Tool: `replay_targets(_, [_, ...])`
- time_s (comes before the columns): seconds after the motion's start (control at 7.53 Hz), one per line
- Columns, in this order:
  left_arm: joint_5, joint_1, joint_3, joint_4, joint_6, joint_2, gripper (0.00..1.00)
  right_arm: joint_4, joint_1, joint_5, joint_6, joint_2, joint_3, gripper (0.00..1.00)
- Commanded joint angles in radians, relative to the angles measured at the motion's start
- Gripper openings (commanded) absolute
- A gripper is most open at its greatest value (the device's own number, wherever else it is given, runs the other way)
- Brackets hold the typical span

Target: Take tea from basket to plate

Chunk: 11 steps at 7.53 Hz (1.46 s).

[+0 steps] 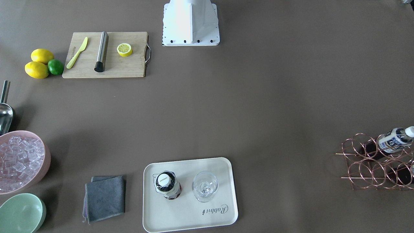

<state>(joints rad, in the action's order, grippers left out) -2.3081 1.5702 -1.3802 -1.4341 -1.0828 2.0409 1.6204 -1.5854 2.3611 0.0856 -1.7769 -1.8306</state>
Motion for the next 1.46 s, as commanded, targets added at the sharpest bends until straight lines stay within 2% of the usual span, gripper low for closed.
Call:
replay_targets(0.0, [-0.051,0.051,0.000,0.003,0.085,-0.085,0.98,-0.005,-0.074,0.036,-0.001,-0.042,0.001,1.00])
replay_targets(0.13, [-0.115,0.068,-0.008,0.001,0.244,-0.129,0.98,-0.005,-0.090,0.046,-0.001,-0.042,0.002,1.00])
replay_targets(0.4, [-0.117,0.071,-0.080,0.006,0.478,-0.204,0.98,-0.004,-0.085,0.040,-0.009,-0.039,0.002,1.00])
replay_targets(0.53, [-0.108,0.070,-0.088,0.006,0.592,-0.223,0.98,-0.004,-0.044,0.031,-0.009,-0.033,0.002,1.00])
replay_targets(0.66, [-0.099,0.070,-0.089,0.014,0.619,-0.229,0.98,-0.005,0.017,0.017,-0.003,-0.027,0.002,1.00])
replay_targets(0.8, [-0.100,0.065,-0.095,0.053,0.709,-0.234,0.98,-0.005,0.036,0.006,0.000,-0.018,0.002,1.00])
replay_targets(1.06, [-0.105,0.062,-0.141,0.054,0.974,-0.260,0.98,-0.005,0.036,0.006,0.000,-0.016,0.001,1.00])
replay_targets(1.33, [-0.106,0.062,-0.161,0.047,1.064,-0.286,0.98,-0.005,0.036,0.004,0.000,-0.016,0.001,1.00])
